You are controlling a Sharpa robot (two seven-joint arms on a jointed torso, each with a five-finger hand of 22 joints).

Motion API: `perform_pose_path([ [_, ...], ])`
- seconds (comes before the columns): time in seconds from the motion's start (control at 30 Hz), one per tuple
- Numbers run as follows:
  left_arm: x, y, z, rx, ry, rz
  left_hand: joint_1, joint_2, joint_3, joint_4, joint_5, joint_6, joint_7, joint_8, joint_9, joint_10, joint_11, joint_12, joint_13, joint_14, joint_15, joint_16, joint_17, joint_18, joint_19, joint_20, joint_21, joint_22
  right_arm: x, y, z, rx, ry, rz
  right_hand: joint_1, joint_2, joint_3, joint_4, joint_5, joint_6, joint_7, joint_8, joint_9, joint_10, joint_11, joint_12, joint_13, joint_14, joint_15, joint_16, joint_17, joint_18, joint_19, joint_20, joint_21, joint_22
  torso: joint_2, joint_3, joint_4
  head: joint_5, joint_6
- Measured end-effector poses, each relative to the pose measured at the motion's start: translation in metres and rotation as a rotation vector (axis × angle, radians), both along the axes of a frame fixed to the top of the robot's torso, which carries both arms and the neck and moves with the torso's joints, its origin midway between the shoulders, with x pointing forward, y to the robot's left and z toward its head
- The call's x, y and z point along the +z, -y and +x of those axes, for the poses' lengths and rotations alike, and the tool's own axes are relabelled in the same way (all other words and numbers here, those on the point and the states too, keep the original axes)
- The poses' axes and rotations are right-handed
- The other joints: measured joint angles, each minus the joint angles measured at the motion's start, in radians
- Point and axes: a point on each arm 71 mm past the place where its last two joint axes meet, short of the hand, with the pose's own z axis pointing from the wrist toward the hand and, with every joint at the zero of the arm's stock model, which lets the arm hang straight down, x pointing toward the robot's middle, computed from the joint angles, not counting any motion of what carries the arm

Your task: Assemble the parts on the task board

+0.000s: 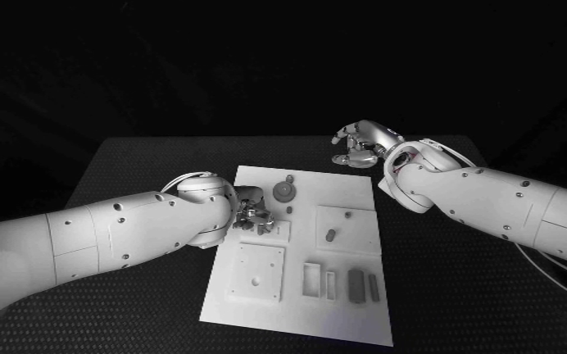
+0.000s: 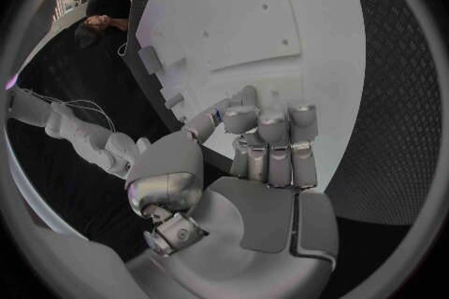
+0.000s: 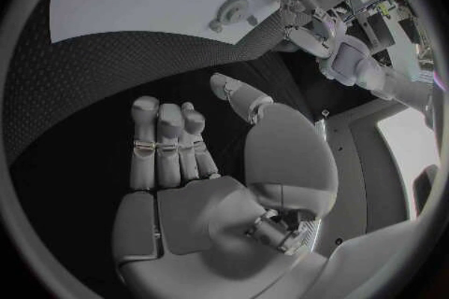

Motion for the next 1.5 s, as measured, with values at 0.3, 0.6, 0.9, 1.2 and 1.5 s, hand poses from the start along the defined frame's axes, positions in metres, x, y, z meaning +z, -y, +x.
perform_pose_path([
  [0.3, -0.0009, -0.0024, 0.0008, 0.0, 0.003, 0.013, -0.002, 0.0, 0.0, 0.0, 0.009, 0.0, 0.0, 0.003, -0.003, 0.0, 0.0, 0.004, -0.002, 0.0, 0.0, 0.004, -0.001, 0.0, 0.0, 0.0, 0.0, 0.001, -0.0001, -0.0003, 0.0001, 0.001, -0.001, 0.0, 0.0, 0.0, 0.0, 0.0, 0.0, 0.0, 0.0, 0.0, 0.0, 0.0, 0.0, 0.0, -0.001, 0.0, 0.0, 0.0, 0.0, 0.0, 0.0, 0.0, 0.0, 0.0, 0.0, -0.0012, 0.0004, -0.002, -0.002],
  [0.6, -0.0009, -0.0024, 0.0006, -0.004, 0.004, 0.014, -0.007, 0.005, 0.0, 0.0, 0.016, 0.0, 0.0, 0.021, -0.003, 0.004, -0.004, 0.022, -0.006, 0.0, 0.0, 0.022, -0.002, 0.0, 0.0, 0.0, 0.007, 0.006, -0.0002, -0.0012, 0.0001, 0.003, -0.002, 0.0, 0.0, 0.0, 0.0, 0.0, 0.0, 0.0, 0.0, 0.0, -0.001, 0.0, 0.0, 0.0, -0.001, 0.0, 0.0, 0.0, 0.0, 0.0, 0.0, 0.0, 0.0, 0.0, 0.0, -0.0016, 0.0009, -0.005, -0.002],
  [0.9, -0.001, -0.0022, 0.0009, -0.004, -0.002, 0.013, -0.007, 0.005, 0.0, 0.0, 0.016, 0.0, 0.0, 0.025, -0.004, 0.004, -0.004, 0.027, -0.007, 0.002, -0.001, 0.022, -0.004, 0.0, 0.0, 0.0, 0.008, 0.007, -0.0004, -0.0014, 0.0002, 0.004, -0.004, -0.001, 0.0, 0.0, 0.0, 0.0, 0.004, 0.0, 0.0, 0.0, -0.001, 0.0, 0.0, 0.0, -0.002, -0.002, 0.003, 0.0, -0.001, 0.0, 0.0, 0.0, 0.0, 0.0, 0.0, -0.0007, 0.0004, -0.006, 0.0],
  [1.2, -0.0016, -0.0022, 0.0017, 0.006, -0.029, 0.012, -0.041, 0.037, -0.013, 0.013, -0.016, 0.0, 0.0, 0.035, -0.011, 0.004, -0.004, 0.033, -0.02, 0.004, 0.0, 0.026, -0.014, 0.0, 0.0, 0.0, 0.008, 0.008, -0.0007, -0.0022, 0.0007, 0.004, -0.005, -0.002, 0.0, 0.0, -0.001, -0.005, 0.008, 0.0, 0.0, 0.0, -0.002, 0.0, 0.0, 0.0, -0.004, -0.002, 0.003, 0.0, -0.001, 0.0, 0.0, 0.0, 0.0, 0.0, 0.0, 0.0006, 0.0, -0.003, 0.0],
  [1.5, -0.0037, -0.0027, 0.0007, 0.01, -0.053, 0.015, -0.068, 0.035, -0.024, 0.024, -0.063, 0.016, -0.015, 0.043, -0.016, 0.004, -0.004, 0.039, -0.028, 0.019, -0.014, 0.026, -0.018, 0.0, 0.0, 0.0, 0.008, 0.009, -0.001, -0.0021, 0.0008, 0.005, -0.008, -0.003, 0.0, 0.0, 0.0, -0.006, 0.013, 0.0, 0.0, 0.0, -0.003, 0.0, 0.0, 0.004, -0.005, -0.002, 0.003, 0.0, -0.002, 0.0, 0.0, 0.0, 0.0, 0.0, 0.0, 0.0006, -0.0003, -0.003, 0.0],
])
